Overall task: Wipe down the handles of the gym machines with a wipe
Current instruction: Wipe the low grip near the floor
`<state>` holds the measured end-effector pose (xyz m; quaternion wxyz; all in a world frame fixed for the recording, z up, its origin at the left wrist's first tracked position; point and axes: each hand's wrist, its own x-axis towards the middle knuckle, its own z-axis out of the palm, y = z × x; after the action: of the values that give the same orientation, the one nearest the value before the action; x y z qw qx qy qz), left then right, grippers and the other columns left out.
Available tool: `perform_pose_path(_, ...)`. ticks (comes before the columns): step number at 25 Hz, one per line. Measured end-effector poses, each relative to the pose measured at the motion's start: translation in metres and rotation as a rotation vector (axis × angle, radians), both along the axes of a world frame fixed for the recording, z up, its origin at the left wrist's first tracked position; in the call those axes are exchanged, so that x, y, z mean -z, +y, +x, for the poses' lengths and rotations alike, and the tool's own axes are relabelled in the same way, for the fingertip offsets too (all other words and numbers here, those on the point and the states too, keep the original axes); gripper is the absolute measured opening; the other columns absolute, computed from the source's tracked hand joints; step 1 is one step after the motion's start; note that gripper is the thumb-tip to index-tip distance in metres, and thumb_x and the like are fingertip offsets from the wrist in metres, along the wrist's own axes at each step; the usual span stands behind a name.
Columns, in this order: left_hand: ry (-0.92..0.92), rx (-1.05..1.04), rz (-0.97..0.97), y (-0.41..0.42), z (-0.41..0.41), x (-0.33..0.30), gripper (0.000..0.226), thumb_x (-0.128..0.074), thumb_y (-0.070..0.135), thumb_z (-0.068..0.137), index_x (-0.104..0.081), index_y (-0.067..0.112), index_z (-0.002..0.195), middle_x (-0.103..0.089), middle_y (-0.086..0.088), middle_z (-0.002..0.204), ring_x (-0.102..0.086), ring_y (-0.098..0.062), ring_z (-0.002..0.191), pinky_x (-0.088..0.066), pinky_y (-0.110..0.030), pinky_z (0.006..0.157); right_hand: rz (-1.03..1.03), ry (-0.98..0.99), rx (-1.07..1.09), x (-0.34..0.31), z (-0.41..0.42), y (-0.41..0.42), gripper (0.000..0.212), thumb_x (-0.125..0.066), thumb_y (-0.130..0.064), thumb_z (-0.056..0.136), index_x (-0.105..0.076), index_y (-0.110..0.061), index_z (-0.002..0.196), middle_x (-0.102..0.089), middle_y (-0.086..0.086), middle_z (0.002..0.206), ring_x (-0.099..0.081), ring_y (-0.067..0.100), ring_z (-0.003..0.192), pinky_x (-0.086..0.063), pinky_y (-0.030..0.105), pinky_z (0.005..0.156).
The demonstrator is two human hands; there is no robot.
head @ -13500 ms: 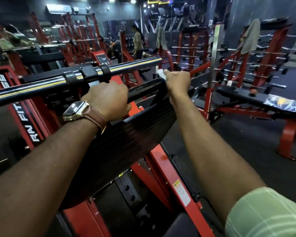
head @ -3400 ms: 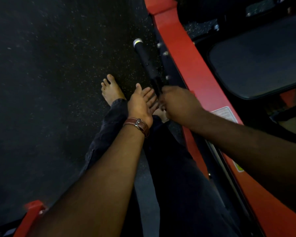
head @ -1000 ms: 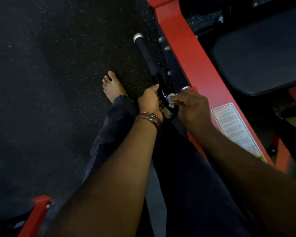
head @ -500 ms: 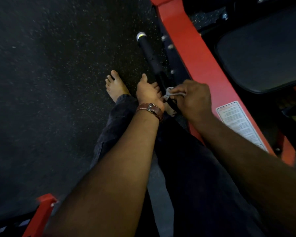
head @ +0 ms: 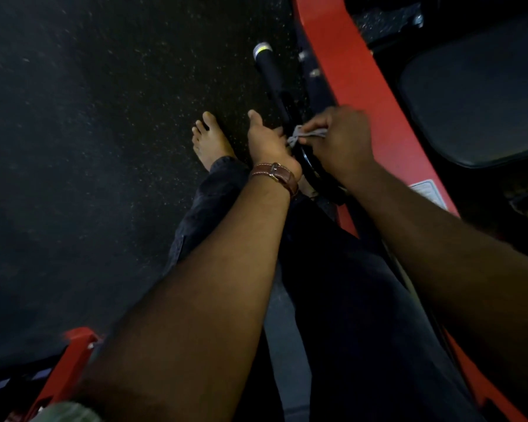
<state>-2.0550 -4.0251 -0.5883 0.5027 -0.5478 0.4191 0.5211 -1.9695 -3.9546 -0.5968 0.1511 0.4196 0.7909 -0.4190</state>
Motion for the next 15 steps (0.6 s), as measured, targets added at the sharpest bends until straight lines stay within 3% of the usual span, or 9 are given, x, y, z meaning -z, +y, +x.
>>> perform_pose_path(4,-0.018,0.019,-0.074,-0.003,-0.001,0.021,0.078,-0.036,0.063,0.099,-0.049,-0.003,0.138,-0.058,-0.024,0.132,-0.056,-0.036,0.12,-0.046,-0.039,0.084,0.006,0.031,-0.062,0.044,-0.048,0.02,0.011,-0.075,-0.013,0.079,-0.08,-0.011,0.089,-0.075,0.0,0.085,-0.054,-0.009,0.056,-0.035,0.001,0.059)
perform_pose_path(7,0.032,0.166,-0.101,0.001,0.003,0.023,0.082,-0.033,0.065,0.098,-0.045,-0.004,0.14,-0.054,-0.025,0.137,-0.053,-0.036,0.126,-0.044,-0.039,0.085,0.035,0.008,-0.123,0.061,-0.074,0.027,0.014,-0.073,-0.018,0.079,-0.08,-0.014,0.09,-0.075,-0.002,0.088,-0.064,0.001,0.069,-0.033,0.001,0.059)
perform_pose_path(9,0.0,0.272,-0.098,-0.008,0.002,0.036,0.078,-0.032,0.064,0.099,-0.052,-0.003,0.134,-0.061,-0.022,0.124,-0.062,-0.031,0.107,-0.048,-0.031,0.075,0.02,-0.041,-0.213,0.043,-0.066,0.02,0.014,-0.071,-0.016,0.081,-0.078,-0.011,0.092,-0.073,-0.001,0.089,-0.066,0.006,0.071,-0.033,0.002,0.058)
perform_pose_path(10,0.021,0.226,-0.173,-0.016,-0.004,0.045,0.069,-0.034,0.059,0.101,-0.056,-0.001,0.129,-0.064,-0.02,0.115,-0.065,-0.026,0.096,-0.05,-0.027,0.071,0.015,-0.09,-0.274,0.029,-0.057,0.013,0.015,-0.068,-0.015,0.083,-0.076,-0.008,0.094,-0.072,0.002,0.091,-0.067,0.012,0.075,-0.037,0.007,0.06)
perform_pose_path(11,0.159,0.375,-0.361,-0.035,-0.013,0.076,0.055,-0.039,0.05,0.102,-0.054,0.005,0.131,-0.063,-0.019,0.118,-0.065,-0.026,0.101,-0.054,-0.028,0.077,0.045,-0.147,-0.375,0.015,-0.049,0.004,0.017,-0.065,-0.015,0.085,-0.073,-0.005,0.097,-0.071,0.008,0.097,-0.068,0.021,0.083,-0.042,0.018,0.063)
perform_pose_path(12,0.305,0.534,-0.514,-0.059,-0.013,0.133,0.047,-0.045,0.037,0.101,-0.045,0.011,0.14,-0.056,-0.02,0.132,-0.058,-0.031,0.119,-0.051,-0.036,0.094,0.086,-0.211,-0.523,0.002,-0.045,-0.006,0.02,-0.062,-0.014,0.088,-0.069,-0.001,0.101,-0.067,0.014,0.104,-0.066,0.031,0.093,-0.044,0.028,0.066)
perform_pose_path(14,0.733,0.967,-0.751,-0.095,0.0,0.238,0.061,-0.055,0.02,0.093,-0.025,0.021,0.147,-0.039,-0.02,0.151,-0.038,-0.04,0.139,-0.039,-0.054,0.108,0.184,-0.27,-0.824,-0.008,-0.052,-0.02,0.024,-0.05,-0.011,0.097,-0.063,0.004,0.11,-0.058,0.021,0.118,-0.06,0.038,0.106,-0.043,0.041,0.07)
perform_pose_path(15,0.798,1.037,-0.784,-0.11,0.011,0.28,0.065,-0.057,0.018,0.091,-0.023,0.025,0.145,-0.038,-0.02,0.152,-0.037,-0.041,0.139,-0.038,-0.056,0.108,0.236,-0.272,-0.923,-0.005,-0.063,-0.022,0.026,-0.045,-0.011,0.099,-0.062,0.003,0.114,-0.055,0.022,0.121,-0.057,0.04,0.109,-0.046,0.044,0.072)
